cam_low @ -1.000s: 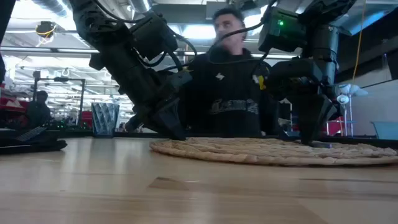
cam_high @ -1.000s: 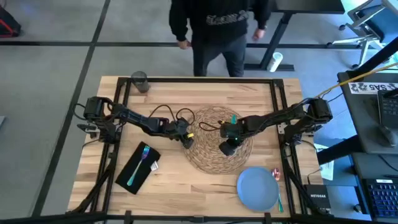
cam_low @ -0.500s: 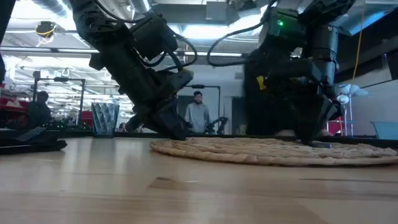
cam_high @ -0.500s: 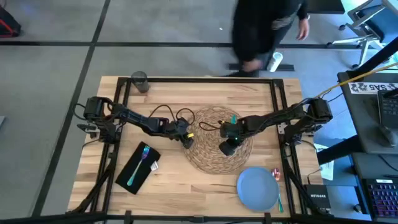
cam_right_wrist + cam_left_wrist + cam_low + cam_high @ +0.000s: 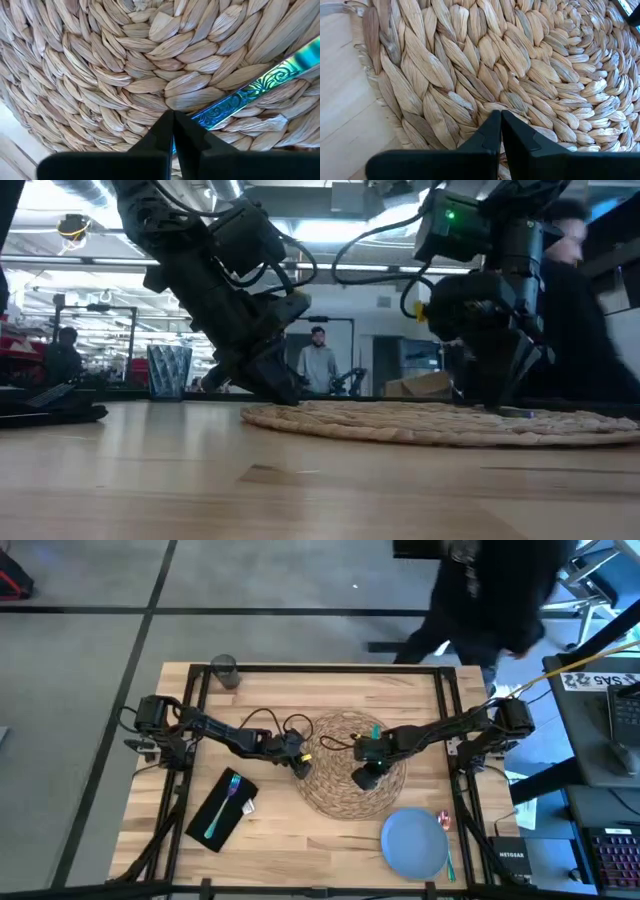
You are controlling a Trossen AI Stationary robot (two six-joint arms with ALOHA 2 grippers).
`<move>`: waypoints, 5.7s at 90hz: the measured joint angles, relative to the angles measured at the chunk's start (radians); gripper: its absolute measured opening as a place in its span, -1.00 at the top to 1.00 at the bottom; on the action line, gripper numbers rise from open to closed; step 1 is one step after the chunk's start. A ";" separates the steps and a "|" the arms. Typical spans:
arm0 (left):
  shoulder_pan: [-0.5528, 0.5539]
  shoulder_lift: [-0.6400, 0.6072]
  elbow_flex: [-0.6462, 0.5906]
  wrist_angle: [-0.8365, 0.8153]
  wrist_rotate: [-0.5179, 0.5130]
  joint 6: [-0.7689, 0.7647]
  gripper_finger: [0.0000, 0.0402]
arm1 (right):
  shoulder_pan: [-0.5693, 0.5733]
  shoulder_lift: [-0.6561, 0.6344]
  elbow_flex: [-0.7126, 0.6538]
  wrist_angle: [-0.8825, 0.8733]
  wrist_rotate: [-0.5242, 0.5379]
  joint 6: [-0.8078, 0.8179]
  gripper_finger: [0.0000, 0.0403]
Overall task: Set table place
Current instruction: Adjust the blue table knife on the brown placemat, then put the blue plate on the brown placemat
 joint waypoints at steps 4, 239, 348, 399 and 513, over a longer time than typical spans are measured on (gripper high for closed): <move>0.000 0.000 0.000 0.000 0.000 0.000 1.00 | 0.000 0.000 0.000 -0.003 0.000 0.000 1.00; -0.001 -0.004 0.001 0.035 0.042 0.011 1.00 | 0.463 -0.335 -0.285 -0.072 -0.121 0.094 0.81; 0.003 -0.230 0.000 -0.002 0.024 -0.005 1.00 | 0.234 -0.454 -0.143 -0.133 -0.008 0.116 1.00; -0.013 -0.230 0.163 -0.153 -0.035 0.072 1.00 | -0.188 -0.344 -0.106 -0.121 -0.035 -0.191 1.00; -0.023 -0.414 0.164 -0.341 -0.191 0.075 1.00 | -0.385 0.027 0.152 -0.100 -0.076 -0.430 1.00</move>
